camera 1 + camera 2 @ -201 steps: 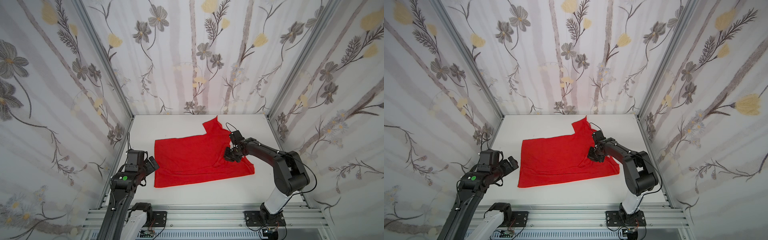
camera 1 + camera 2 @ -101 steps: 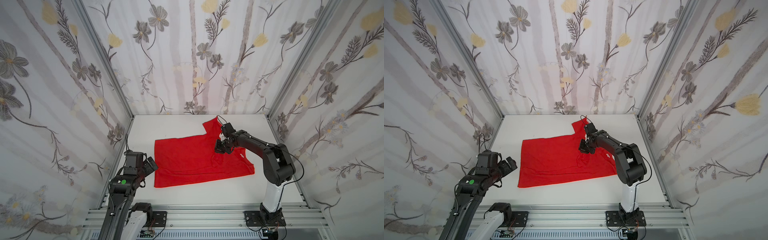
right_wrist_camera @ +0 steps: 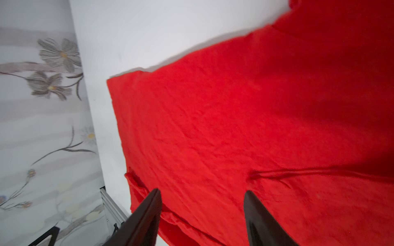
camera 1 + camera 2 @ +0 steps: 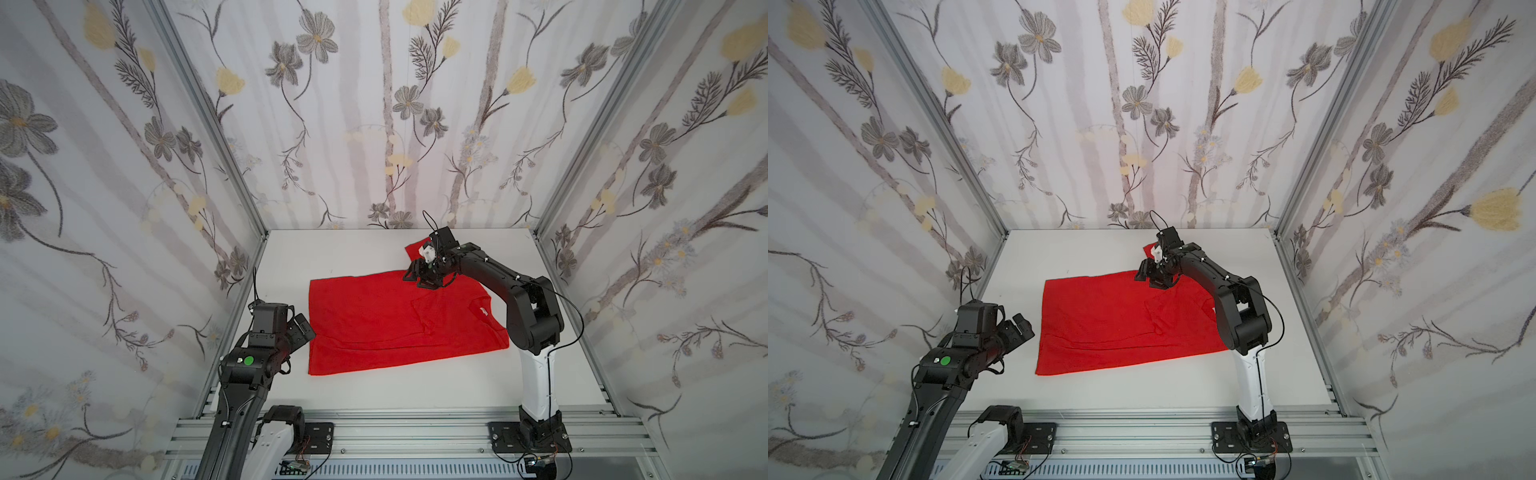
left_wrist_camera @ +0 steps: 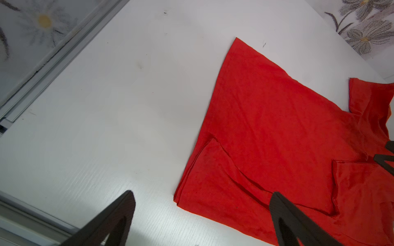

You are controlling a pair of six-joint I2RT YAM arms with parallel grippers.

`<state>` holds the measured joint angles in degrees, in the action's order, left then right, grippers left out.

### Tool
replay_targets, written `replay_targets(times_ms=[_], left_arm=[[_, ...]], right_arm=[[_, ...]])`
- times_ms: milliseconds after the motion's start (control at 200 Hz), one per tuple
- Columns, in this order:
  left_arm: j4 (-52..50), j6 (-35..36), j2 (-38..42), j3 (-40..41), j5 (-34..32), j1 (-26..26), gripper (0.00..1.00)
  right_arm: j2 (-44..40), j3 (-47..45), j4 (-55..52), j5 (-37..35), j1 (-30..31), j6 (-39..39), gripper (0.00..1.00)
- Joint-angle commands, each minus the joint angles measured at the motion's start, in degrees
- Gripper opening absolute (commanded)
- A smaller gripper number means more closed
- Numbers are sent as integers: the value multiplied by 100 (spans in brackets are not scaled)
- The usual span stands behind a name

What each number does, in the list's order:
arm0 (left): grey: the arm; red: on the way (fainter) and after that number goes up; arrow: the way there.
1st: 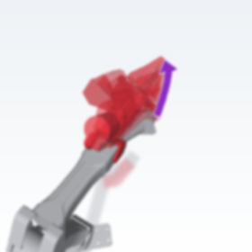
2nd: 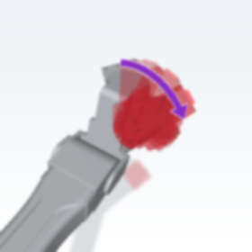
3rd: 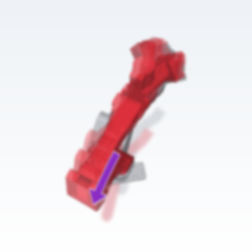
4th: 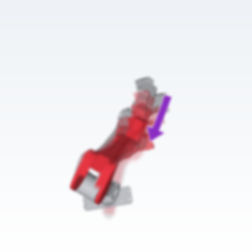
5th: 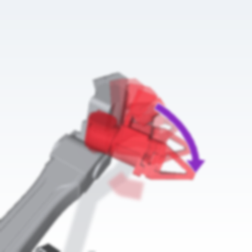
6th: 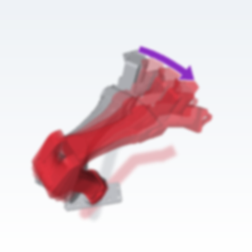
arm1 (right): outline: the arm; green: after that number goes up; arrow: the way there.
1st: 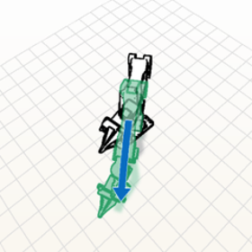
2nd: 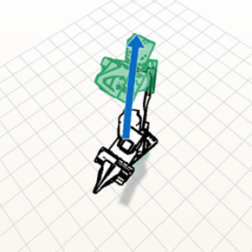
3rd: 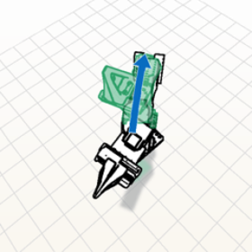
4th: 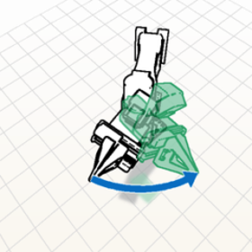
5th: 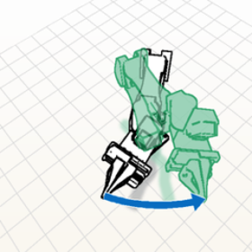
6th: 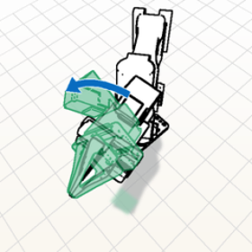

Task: Fold and stack t-shirts
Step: Smooth out the T-shirt at the center of the board, then fold the T-shirt.

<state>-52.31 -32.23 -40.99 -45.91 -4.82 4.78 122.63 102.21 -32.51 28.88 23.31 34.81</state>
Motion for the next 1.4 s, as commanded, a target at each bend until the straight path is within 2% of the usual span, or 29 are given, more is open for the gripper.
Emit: replay_targets(times_ms=[0,165,300,405,479,554,689,874,1019,1199,1394], left_arm=[[-8,-57,-64,12,-155,-2,100],[36,70,-427,-87,-99,5,100],[-52,-130,-936,-377,67,5,100],[-40,-520,-1206,-493,115,6,100],[14,-798,-1286,-490,85,-1,100],[39,-1049,-1345,-484,52,3,100],[41,-1509,-1379,-433,62,13,100],[246,-2044,-1399,-313,122,6,100],[354,-2043,-1661,-412,129,6,100],[421,-2010,-2008,-700,252,14,100],[420,-2093,-1734,-666,169,15,100]], right_arm=[[296,662,-45,572,-211,-143,69],[1225,2062,-62,730,-773,67,71],[2355,3811,-55,702,-1192,467,71],[3371,5366,-46,320,-1380,747,72],[3928,6124,84,-147,-1467,973,73],[4174,6179,555,-563,-1505,1341,76],[4560,6171,1593,-759,-1652,2280,79],[4747,6170,1811,-909,-1720,2735,82],[4862,6161,1699,-845,-1619,3198,78],[4841,6130,1272,-907,-1373,3337,76],[4860,6117,1022,-1027,-1382,3514,61]])
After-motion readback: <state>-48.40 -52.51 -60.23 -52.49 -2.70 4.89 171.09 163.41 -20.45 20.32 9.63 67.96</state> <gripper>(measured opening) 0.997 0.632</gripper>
